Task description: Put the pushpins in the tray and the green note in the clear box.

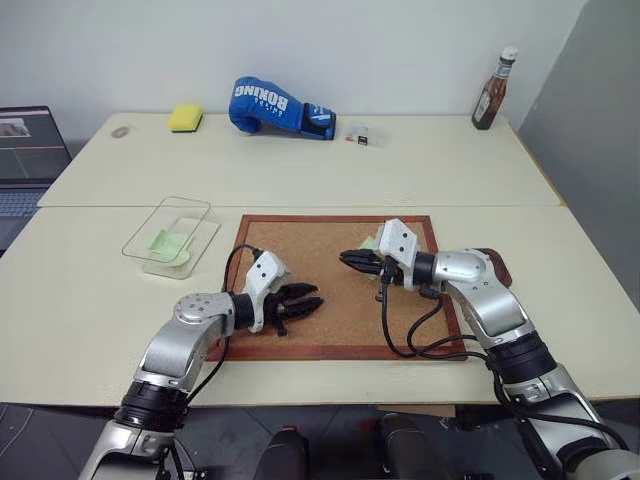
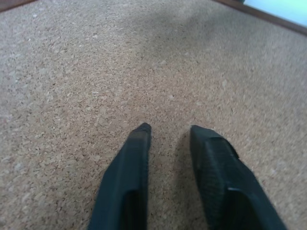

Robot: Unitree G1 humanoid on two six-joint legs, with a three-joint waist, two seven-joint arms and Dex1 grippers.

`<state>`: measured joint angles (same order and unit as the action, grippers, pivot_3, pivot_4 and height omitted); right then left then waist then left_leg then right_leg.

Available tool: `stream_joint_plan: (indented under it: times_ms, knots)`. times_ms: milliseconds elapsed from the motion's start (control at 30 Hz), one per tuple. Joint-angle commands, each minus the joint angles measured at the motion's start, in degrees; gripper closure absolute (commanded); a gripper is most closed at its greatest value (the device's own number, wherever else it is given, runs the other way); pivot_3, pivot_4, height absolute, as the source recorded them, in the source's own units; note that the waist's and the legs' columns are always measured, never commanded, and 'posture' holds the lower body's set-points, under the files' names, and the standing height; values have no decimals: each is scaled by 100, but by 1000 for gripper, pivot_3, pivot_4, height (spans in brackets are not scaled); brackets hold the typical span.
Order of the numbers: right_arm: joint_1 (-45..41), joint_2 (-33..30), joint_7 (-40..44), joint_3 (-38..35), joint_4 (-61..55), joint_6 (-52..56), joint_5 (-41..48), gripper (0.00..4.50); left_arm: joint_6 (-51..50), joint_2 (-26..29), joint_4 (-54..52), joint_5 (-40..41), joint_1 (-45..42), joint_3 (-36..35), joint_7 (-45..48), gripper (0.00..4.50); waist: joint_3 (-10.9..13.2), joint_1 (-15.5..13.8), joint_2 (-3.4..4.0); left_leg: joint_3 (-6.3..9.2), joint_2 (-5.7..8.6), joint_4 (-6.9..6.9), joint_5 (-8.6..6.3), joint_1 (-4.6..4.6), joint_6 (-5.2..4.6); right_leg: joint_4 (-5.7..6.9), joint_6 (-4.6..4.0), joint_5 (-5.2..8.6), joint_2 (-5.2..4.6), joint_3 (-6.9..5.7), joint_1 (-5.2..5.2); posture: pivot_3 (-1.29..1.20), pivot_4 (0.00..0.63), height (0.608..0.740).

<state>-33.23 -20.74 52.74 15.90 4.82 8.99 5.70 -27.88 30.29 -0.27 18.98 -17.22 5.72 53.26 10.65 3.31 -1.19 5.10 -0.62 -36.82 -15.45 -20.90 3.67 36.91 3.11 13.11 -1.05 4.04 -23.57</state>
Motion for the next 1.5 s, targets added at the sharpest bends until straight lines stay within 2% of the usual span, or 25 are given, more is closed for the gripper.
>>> stream_joint_plan:
  times_ms: [33,400,700,800,1100,1300,1500]
  knots:
    - [-190,-110,212,41,-2,-402,-77,4500,-604,-15,-236,565,-150,-508,-101,2050,4,0,-4,0,0,0,0,-1,0,0,1,-1,0,0,0,0,150,740]
    - [-378,-169,240,7,312,-782,-172,4500,-1960,-268,-762,1971,-189,-1370,-533,58,11,-1,-8,0,-1,10,0,-11,1,-4,15,-9,-1,-1,-13,0,150,740]
    - [-358,-573,563,416,385,-2162,-746,4500,-2840,-504,-421,3009,-700,-2038,-988,17,15,1,-12,-1,0,8,0,-11,1,-3,16,-9,0,-1,-12,0,150,740]
    - [-524,-475,352,232,581,-2056,-663,4500,-2914,-506,-415,3123,-778,-2068,-1058,17,16,12,-14,-2,0,9,0,-12,2,-4,16,-9,-1,0,-13,0,150,740]
    - [-645,-829,542,748,828,-3860,-1343,4500,-3149,-726,-357,3491,-977,-2119,-1380,17,18,0,-17,-1,1,8,0,-12,3,-5,15,-10,-1,0,-12,0,150,740]
    - [-810,-547,399,443,1044,-3229,-906,4500,-3155,-642,-244,3499,-1176,-2136,-1340,17,19,12,-19,0,1,6,1,-10,4,-1,15,-11,-1,1,-12,0,150,740]
    - [-987,-338,36,-29,1023,-2332,-593,4500,-3000,-674,-438,3504,-888,-2222,-1435,17,19,1,-18,1,1,5,1,-10,5,-1,14,-11,-2,1,-11,0,150,740]
